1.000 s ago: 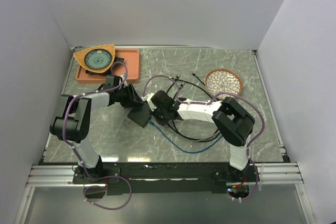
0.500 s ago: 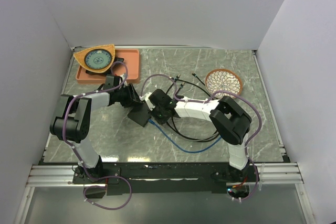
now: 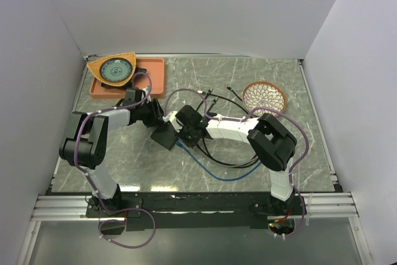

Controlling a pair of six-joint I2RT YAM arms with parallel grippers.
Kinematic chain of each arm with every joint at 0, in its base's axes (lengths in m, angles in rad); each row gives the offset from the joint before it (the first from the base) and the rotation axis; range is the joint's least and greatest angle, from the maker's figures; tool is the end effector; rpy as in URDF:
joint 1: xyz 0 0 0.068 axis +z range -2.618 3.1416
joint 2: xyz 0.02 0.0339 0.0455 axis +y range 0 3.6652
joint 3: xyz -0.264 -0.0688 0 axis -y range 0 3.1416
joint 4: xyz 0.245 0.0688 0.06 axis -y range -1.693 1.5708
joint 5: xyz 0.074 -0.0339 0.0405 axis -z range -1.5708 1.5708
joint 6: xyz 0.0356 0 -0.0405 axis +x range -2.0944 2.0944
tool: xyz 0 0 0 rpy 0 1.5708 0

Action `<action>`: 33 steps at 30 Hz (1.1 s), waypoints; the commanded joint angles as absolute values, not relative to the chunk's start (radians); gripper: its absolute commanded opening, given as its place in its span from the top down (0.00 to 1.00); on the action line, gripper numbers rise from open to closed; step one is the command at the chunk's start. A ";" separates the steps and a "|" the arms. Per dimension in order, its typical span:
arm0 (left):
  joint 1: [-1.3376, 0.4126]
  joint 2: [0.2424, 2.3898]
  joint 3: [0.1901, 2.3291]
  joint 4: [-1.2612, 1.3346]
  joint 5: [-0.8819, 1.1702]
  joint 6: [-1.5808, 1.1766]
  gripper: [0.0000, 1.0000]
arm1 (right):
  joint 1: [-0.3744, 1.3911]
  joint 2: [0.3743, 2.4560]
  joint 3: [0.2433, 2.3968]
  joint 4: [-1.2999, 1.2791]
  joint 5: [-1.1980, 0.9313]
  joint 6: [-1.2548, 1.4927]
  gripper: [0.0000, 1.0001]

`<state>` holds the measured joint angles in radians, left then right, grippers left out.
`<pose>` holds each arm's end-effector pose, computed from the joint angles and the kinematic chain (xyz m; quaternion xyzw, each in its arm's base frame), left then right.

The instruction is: Insert the plug into the switch port

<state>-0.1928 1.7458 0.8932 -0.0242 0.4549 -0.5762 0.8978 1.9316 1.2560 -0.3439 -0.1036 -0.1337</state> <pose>0.3308 -0.0805 0.1470 -0.0993 0.9140 -0.3208 0.2276 0.2460 0.3145 0.1609 -0.4862 0.8290 0.1476 0.2336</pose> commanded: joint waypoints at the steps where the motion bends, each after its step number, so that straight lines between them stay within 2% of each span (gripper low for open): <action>1: -0.216 1.755 0.928 -0.038 0.500 -0.563 0.49 | 0.887 1.954 1.290 -0.298 -0.094 -0.238 1.00; 20: -0.216 1.752 0.933 -0.032 0.514 -0.557 0.48 | 0.887 2.022 1.419 -0.376 -0.049 -0.288 1.00; 33: -0.219 1.749 0.908 -0.015 0.529 -0.561 0.50 | 0.882 2.033 1.451 -0.350 -0.072 -0.192 1.00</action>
<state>-0.1955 1.7496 0.9054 -0.0219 0.4458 -0.5598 0.8978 2.0033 1.3880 -0.4664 -0.0895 -0.2428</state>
